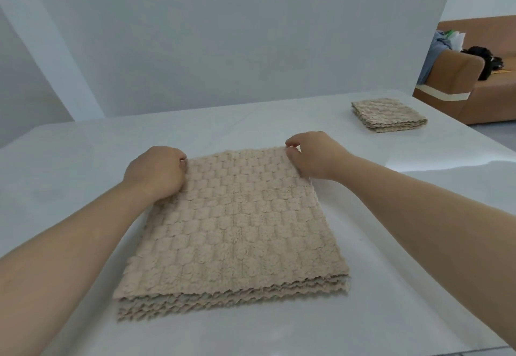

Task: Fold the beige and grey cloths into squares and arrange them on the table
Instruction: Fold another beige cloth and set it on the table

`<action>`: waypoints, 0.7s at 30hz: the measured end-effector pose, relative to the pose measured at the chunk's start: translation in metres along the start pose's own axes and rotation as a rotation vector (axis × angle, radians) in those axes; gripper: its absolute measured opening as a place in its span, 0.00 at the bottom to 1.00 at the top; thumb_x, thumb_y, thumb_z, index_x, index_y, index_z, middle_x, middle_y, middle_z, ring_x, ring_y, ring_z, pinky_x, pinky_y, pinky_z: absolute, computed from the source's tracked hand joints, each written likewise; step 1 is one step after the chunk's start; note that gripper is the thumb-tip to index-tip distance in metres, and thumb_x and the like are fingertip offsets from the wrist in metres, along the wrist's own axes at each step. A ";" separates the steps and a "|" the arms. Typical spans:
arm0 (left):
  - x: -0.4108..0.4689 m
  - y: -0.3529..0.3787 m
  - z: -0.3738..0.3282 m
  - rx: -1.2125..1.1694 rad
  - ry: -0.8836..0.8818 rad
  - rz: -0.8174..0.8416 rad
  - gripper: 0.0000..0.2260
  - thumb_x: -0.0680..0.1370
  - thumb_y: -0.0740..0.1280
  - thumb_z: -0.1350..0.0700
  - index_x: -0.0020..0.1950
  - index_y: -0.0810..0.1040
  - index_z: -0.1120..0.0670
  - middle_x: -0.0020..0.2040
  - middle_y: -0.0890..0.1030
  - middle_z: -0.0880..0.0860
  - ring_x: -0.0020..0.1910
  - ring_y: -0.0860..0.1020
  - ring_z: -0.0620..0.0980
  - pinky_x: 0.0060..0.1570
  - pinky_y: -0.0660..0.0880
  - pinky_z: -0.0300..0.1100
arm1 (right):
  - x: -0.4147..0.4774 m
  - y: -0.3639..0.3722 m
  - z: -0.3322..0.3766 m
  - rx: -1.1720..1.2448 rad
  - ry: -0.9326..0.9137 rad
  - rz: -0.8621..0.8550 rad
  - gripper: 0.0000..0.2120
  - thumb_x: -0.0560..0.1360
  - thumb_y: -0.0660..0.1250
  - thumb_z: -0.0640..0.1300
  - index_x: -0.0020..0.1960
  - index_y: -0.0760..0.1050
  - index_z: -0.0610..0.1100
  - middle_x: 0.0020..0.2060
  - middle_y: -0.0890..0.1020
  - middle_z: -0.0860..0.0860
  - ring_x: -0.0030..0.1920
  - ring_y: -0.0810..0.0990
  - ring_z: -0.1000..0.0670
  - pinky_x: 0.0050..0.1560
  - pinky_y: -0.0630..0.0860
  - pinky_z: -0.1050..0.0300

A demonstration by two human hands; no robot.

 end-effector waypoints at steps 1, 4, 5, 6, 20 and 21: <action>0.000 0.001 0.003 -0.004 -0.010 -0.036 0.11 0.80 0.60 0.55 0.45 0.82 0.50 0.48 0.84 0.50 0.50 0.80 0.55 0.45 0.77 0.47 | 0.002 0.002 0.000 -0.013 0.003 0.011 0.17 0.83 0.57 0.49 0.62 0.80 0.45 0.60 0.83 0.49 0.62 0.78 0.45 0.63 0.76 0.45; 0.001 0.003 0.006 -0.051 -0.019 -0.072 0.14 0.82 0.62 0.52 0.65 0.81 0.51 0.63 0.81 0.52 0.64 0.77 0.57 0.59 0.76 0.51 | 0.005 0.004 0.001 -0.030 0.005 0.011 0.18 0.82 0.57 0.50 0.66 0.78 0.46 0.65 0.80 0.48 0.65 0.76 0.45 0.66 0.74 0.46; 0.002 0.004 0.007 -0.075 -0.019 -0.058 0.15 0.82 0.62 0.52 0.66 0.80 0.52 0.64 0.81 0.53 0.65 0.76 0.57 0.60 0.75 0.51 | 0.006 0.004 0.001 -0.017 0.005 -0.001 0.19 0.82 0.57 0.49 0.69 0.76 0.46 0.67 0.79 0.48 0.67 0.75 0.45 0.68 0.73 0.47; 0.003 0.006 0.008 -0.100 -0.010 -0.049 0.13 0.82 0.62 0.52 0.62 0.81 0.54 0.62 0.81 0.54 0.63 0.77 0.57 0.59 0.75 0.51 | 0.007 0.003 0.002 -0.004 0.000 -0.015 0.19 0.82 0.58 0.49 0.70 0.76 0.46 0.67 0.78 0.48 0.68 0.75 0.45 0.68 0.73 0.47; 0.000 -0.001 0.000 -0.248 0.026 -0.161 0.10 0.80 0.64 0.58 0.54 0.84 0.55 0.48 0.81 0.53 0.45 0.77 0.51 0.42 0.70 0.43 | 0.001 -0.021 0.041 -0.124 -0.252 -0.198 0.13 0.80 0.62 0.47 0.59 0.82 0.51 0.57 0.76 0.49 0.61 0.73 0.46 0.60 0.72 0.48; -0.002 -0.006 -0.004 -0.281 0.025 -0.172 0.09 0.80 0.62 0.58 0.51 0.83 0.54 0.48 0.80 0.52 0.43 0.76 0.49 0.40 0.69 0.43 | 0.000 -0.023 0.042 -0.170 -0.254 -0.224 0.13 0.80 0.62 0.47 0.59 0.82 0.52 0.57 0.75 0.50 0.61 0.73 0.46 0.60 0.71 0.49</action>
Point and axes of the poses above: each hand's wrist, its own x-axis towards the middle knuckle, its own y-axis out of the palm, z = x × y, the point moved 1 cm from there along x, towards the middle knuckle
